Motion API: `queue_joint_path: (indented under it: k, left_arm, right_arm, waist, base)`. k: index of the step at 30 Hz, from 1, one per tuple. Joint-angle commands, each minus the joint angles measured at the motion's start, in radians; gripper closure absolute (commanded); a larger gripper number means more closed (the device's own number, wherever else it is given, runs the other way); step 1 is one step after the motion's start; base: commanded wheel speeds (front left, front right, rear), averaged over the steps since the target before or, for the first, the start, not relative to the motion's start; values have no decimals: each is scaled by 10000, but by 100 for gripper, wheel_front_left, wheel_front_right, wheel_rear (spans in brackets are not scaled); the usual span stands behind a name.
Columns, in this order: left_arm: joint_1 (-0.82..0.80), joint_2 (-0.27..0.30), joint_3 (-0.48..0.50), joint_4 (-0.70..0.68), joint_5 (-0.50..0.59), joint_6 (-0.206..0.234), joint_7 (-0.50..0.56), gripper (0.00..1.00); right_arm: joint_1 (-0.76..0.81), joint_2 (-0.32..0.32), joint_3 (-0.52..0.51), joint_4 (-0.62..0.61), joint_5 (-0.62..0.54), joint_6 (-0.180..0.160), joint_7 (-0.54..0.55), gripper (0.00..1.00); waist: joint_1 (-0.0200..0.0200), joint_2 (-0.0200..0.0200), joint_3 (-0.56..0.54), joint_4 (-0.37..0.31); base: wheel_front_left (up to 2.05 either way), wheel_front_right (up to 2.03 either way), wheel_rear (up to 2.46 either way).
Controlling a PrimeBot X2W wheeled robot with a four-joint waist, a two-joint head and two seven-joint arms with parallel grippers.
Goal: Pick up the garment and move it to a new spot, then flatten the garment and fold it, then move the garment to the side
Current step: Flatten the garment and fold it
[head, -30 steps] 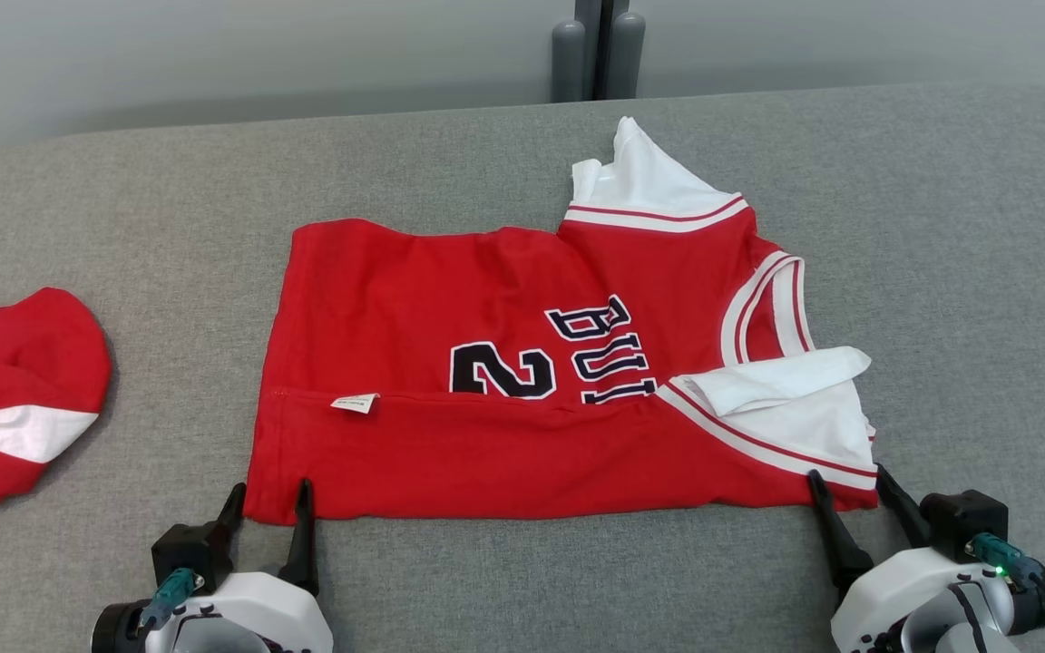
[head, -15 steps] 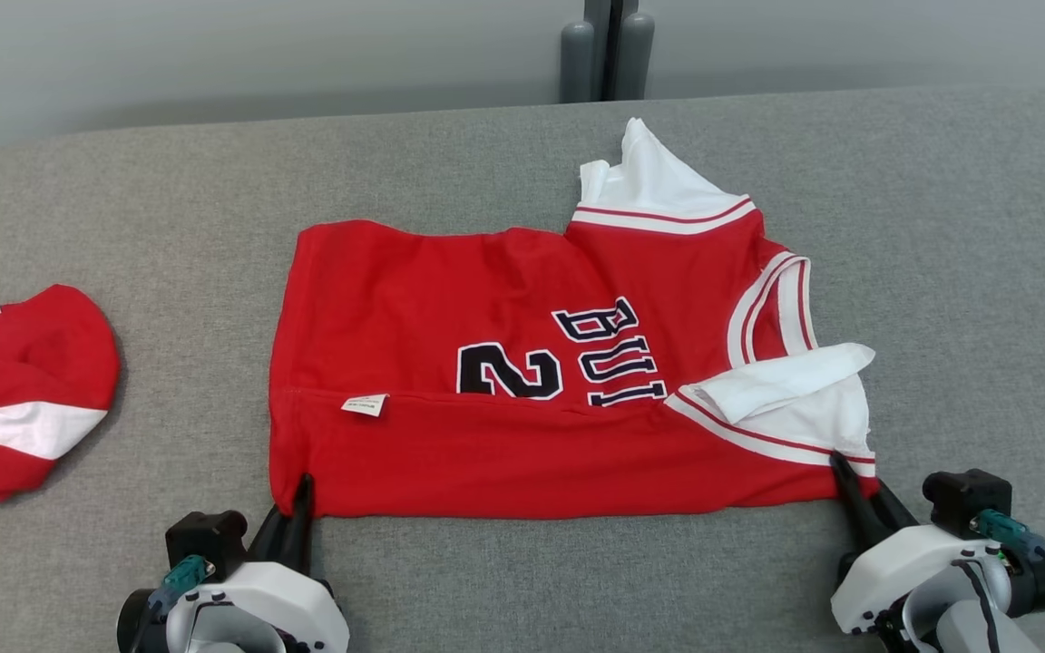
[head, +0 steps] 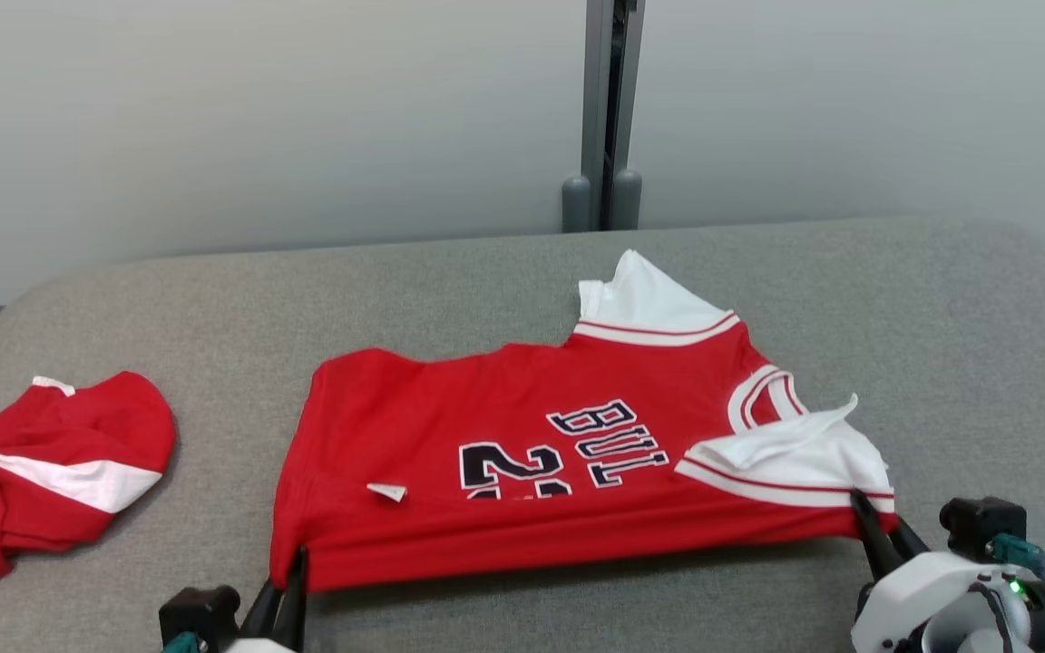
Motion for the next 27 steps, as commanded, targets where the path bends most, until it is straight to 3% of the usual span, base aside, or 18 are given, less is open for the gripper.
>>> queue_joint_path:
  k: [1, 10, 11, 12, 13, 22, 27]
  left_arm:
    - [275, 121, 134, 57, -26, 9, -2, 100]
    - [1501, 136, -170, 475, -341, 103, -8, 100]
    - [1576, 132, -253, 565, -402, 121, -8, 93]
    - [1601, 129, -319, 614, -411, 142, -8, 58]
    - [1576, 129, -384, 619, -413, 158, -8, 0]
    - [556, 94, -189, -182, 44, 470, -7, 0]
    - [-634, 214, -66, 441, 300, 371, 0, 0]
  right_arm:
    - [243, -211, 21, 135, 160, -55, 3, 100]
    - [1653, -403, 431, 483, 677, -56, 1, 100]
    - [1729, -384, 466, 491, 687, -56, 1, 78]
    - [1755, -355, 464, 456, 684, -57, 1, 61]
    - [1752, -324, 451, 397, 635, -53, 1, 2]
    - [927, -29, -529, -553, 74, -32, 2, 0]
    - [187, 114, -645, -704, -341, -32, 2, 0]
  waist:
    - [0, 0, -511, 45]
    - [0, 0, -633, 164]
    - [0, 0, -577, 176]
    - [0, 0, -506, 171]
    - [0, 0, -432, 165]
    - [0, 0, 368, 195]
    - [0, 0, 849, 206]
  base:
    - [0, 0, 0]
    - [0, 0, 0]
    - [0, 0, 0]
    - [0, 0, 0]
    - [0, 0, 0]
    - [0, 0, 0]
    - [0, 0, 0]
